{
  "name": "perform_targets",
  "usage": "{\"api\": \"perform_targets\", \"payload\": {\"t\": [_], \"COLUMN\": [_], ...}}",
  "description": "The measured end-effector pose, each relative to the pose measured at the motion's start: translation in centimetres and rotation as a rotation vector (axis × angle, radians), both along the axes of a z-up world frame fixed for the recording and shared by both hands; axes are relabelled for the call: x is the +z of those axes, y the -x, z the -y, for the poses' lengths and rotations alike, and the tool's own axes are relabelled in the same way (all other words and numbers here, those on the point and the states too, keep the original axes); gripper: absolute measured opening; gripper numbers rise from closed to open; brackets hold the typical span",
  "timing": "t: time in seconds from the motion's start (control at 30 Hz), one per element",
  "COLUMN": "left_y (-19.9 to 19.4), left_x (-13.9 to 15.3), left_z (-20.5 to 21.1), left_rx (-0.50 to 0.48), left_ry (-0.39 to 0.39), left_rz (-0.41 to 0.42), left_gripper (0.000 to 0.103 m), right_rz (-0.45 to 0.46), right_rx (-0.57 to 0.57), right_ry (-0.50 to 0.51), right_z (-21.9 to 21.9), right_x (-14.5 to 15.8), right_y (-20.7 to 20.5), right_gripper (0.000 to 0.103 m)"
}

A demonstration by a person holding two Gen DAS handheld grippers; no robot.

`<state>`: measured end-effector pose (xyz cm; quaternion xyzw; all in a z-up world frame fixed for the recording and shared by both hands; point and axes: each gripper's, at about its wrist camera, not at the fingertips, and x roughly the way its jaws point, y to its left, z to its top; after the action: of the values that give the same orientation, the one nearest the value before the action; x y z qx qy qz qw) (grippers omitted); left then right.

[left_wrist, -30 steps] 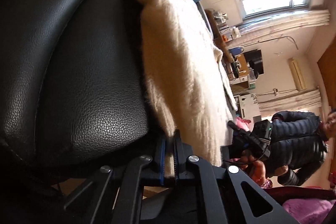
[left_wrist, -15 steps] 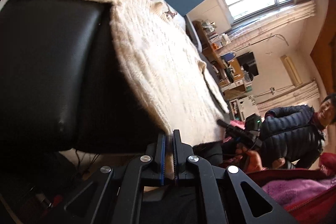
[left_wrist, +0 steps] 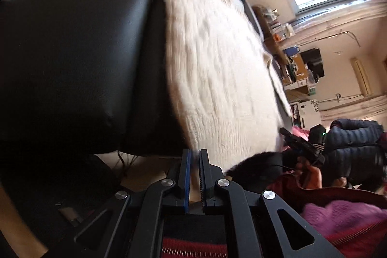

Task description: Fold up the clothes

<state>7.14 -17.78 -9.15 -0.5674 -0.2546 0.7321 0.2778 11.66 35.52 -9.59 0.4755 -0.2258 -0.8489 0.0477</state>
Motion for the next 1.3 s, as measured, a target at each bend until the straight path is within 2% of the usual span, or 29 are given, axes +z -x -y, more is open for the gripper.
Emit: {"api": "perform_targets", "payload": {"t": [0.07, 0.17, 0.27, 0.43, 0.5, 0.6, 0.7, 0.8, 0.93, 1.07, 1.2, 1.3], "left_y": [0.6, 2.9, 5.8, 11.4, 12.4, 13.6, 13.6, 13.6, 13.5, 13.6, 13.2, 13.1], "left_x": [1.7, 4.0, 5.0, 2.3, 0.8, -1.3, -1.6, -1.8, -2.1, -1.7, -1.2, -1.0], "left_z": [1.7, 2.5, -1.0, -10.2, -13.4, -15.5, -15.0, -14.6, -13.6, -14.7, -14.7, -15.1], "left_rx": [0.047, 0.104, 0.088, 0.021, -0.008, -0.010, 0.013, -0.010, 0.007, 0.028, 0.045, 0.051], "left_ry": [0.023, 0.082, 0.168, 0.298, 0.413, 0.586, 0.578, 0.579, 0.544, 0.552, 0.539, 0.527], "left_rz": [-0.040, -0.133, -0.221, -0.309, -0.366, -0.406, -0.421, -0.416, -0.411, -0.394, -0.386, -0.380], "left_gripper": [0.007, 0.007, 0.009, 0.009, 0.009, 0.009, 0.010, 0.010, 0.010, 0.011, 0.012, 0.014], "right_rz": [-0.079, -0.175, -0.218, -0.190, -0.177, -0.138, -0.095, -0.048, -0.069, -0.050, -0.117, -0.131], "right_rx": [-0.030, -0.009, 0.052, 0.123, 0.145, 0.194, 0.224, 0.187, 0.121, 0.130, 0.089, 0.061], "right_ry": [-0.071, -0.124, -0.161, -0.286, -0.292, -0.340, -0.397, -0.467, -0.380, -0.411, -0.303, -0.320], "right_z": [-0.8, -0.6, 1.1, 4.8, 5.6, 7.0, 7.5, 6.3, 4.2, 4.5, 3.1, 2.1], "right_x": [2.2, 4.6, 5.4, 3.6, 2.8, 1.2, -0.6, -2.3, -2.6, -1.7, 0.1, 0.6], "right_y": [0.4, 2.7, 6.5, 14.8, 17.4, 20.7, 23.0, 23.6, 22.7, 22.3, 21.2, 22.3], "right_gripper": [0.025, 0.026, 0.026, 0.024, 0.024, 0.024, 0.024, 0.023, 0.023, 0.023, 0.025, 0.025]}}
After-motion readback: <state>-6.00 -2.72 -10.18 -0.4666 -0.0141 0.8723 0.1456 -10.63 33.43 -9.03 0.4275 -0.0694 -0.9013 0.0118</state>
